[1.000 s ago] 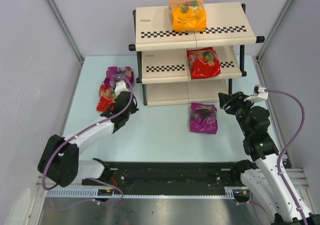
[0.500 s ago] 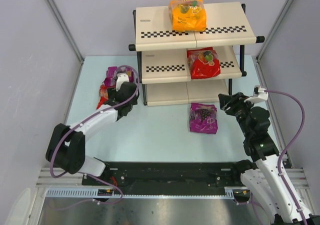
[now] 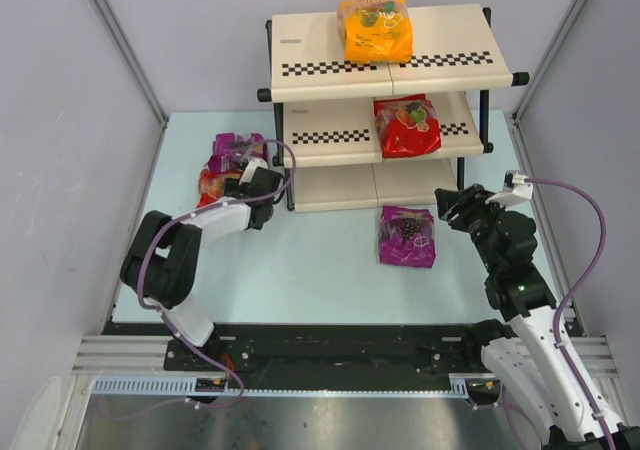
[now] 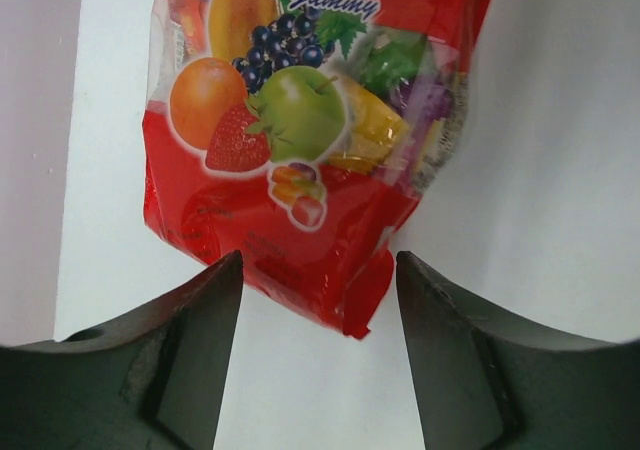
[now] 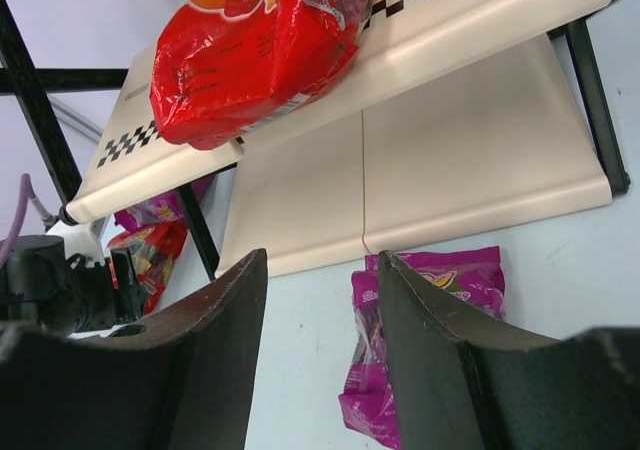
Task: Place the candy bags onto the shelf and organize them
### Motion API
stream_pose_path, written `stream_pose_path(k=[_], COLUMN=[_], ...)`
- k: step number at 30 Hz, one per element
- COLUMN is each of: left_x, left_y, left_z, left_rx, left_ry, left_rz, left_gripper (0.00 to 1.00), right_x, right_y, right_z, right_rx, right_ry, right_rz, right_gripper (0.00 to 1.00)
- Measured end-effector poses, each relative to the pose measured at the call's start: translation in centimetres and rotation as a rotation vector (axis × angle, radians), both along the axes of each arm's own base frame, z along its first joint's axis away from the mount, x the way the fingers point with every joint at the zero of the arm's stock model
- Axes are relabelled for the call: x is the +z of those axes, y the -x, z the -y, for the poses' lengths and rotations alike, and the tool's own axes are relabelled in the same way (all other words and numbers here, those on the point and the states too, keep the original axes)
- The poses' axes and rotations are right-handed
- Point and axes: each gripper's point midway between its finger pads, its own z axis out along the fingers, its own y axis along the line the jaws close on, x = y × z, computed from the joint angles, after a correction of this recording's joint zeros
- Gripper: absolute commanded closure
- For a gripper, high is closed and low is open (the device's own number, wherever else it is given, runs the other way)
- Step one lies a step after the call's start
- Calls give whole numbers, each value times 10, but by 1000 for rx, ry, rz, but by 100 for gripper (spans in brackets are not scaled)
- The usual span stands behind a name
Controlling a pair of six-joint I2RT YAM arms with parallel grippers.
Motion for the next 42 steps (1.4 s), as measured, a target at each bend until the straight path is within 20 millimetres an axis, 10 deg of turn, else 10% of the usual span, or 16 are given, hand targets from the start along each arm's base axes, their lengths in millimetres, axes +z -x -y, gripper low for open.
stream_pose_path(k=[5,8,16,23,39,42], left_x=[-8,-10,-10,13,15,3], left_y=[-6,-12,-11,31,175,196], left_z=[-10,-9,-2,28,186,210], left_rx=[17,13,-14,-66,-391,-422], left_ry=[-36,-38,0,155,553,571], left_rz=[-29,-29,-31,18,-19,-56], left_gripper=[55,100,100,100,100,73], right_x=[-1,-2,-4,1,4,-1], right_y=[0,-1,-1,3,31,35], right_z=[0,0,-1,-3,2,4], right_rx=[0,0,3,14,23,23], right_ry=[1,2,3,-5,-8,-3], right_rz=[-3,-7,-12,7,14,-6], right_gripper=[47,47,47,47,47,46])
